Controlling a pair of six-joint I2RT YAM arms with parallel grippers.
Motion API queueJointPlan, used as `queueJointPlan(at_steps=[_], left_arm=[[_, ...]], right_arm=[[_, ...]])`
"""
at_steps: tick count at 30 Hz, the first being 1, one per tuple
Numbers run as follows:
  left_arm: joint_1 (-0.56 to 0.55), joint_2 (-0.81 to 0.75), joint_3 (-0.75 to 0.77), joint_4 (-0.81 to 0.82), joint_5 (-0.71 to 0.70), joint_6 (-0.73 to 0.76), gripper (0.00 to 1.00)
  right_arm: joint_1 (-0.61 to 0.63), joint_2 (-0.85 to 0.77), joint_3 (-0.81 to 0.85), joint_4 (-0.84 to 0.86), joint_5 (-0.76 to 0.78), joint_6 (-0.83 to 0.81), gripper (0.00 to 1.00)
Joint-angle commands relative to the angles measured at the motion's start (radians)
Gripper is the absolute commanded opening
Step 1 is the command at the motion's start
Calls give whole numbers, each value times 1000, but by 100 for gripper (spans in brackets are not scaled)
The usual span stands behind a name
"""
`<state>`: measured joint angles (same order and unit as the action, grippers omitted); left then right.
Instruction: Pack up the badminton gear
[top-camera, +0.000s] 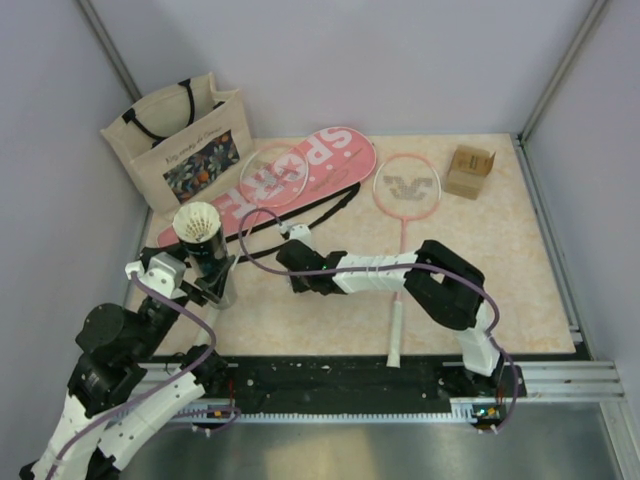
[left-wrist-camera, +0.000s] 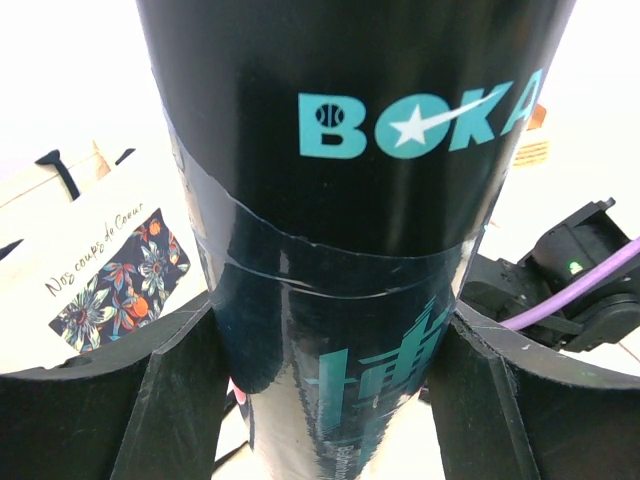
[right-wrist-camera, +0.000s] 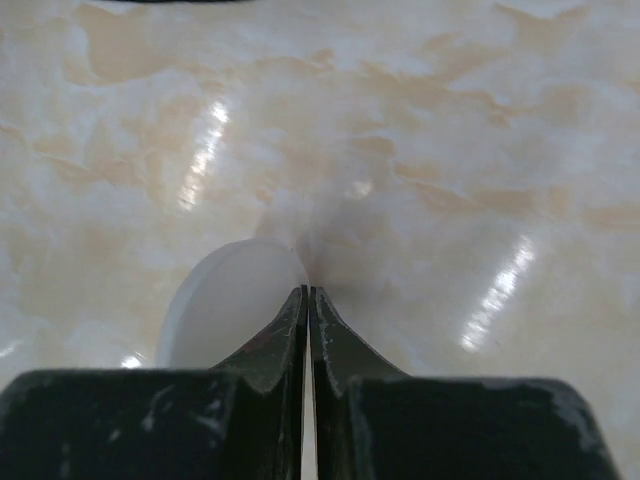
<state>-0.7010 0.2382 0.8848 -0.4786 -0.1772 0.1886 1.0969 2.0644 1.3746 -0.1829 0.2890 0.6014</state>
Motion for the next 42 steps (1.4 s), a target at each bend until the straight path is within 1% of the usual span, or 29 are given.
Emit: queueJointPlan(at_steps=[1,8,12,14,16,19,20,25,28,32,35,42], left_arm=[[3,12,33,83,-2,9,30],[3,35,11,106,8,2,29],[3,49,-10,110,8,0,29],[1,52,-30,120,24,-12,29],[3,49,-75,159,76,-6,29],[3,70,-110,179,122,-11,29],[3,82,-112,172,131,-11,29],[3,113,-141,193,162,11,29],[3,133,-155,198,173,15,29],[3,173,-159,186,267,17,30],[3,197,-159,175,335,17,30],[3,233,-155,172,387,32,30]], right_arm=[[-8,-75,-109,-125,101,-52,0],[-66,-229,-235,-115,91,-35,0],[-101,-311,-293,-154,117,-34,0],[-112,-342,-318,-177,156,-34,0],[-118,-387,-360,-178,205,-31,0],[-156,-452,-417,-155,190,-40,0],[-173,-466,-430,-153,177,-45,0],[-224,-553,-465,-101,76,-61,15],[-259,-564,-468,-79,-16,-75,21],[-308,-560,-483,-58,-141,-169,28],[-347,-553,-488,-59,-204,-199,28],[-358,-500,-471,-82,-246,-249,28]])
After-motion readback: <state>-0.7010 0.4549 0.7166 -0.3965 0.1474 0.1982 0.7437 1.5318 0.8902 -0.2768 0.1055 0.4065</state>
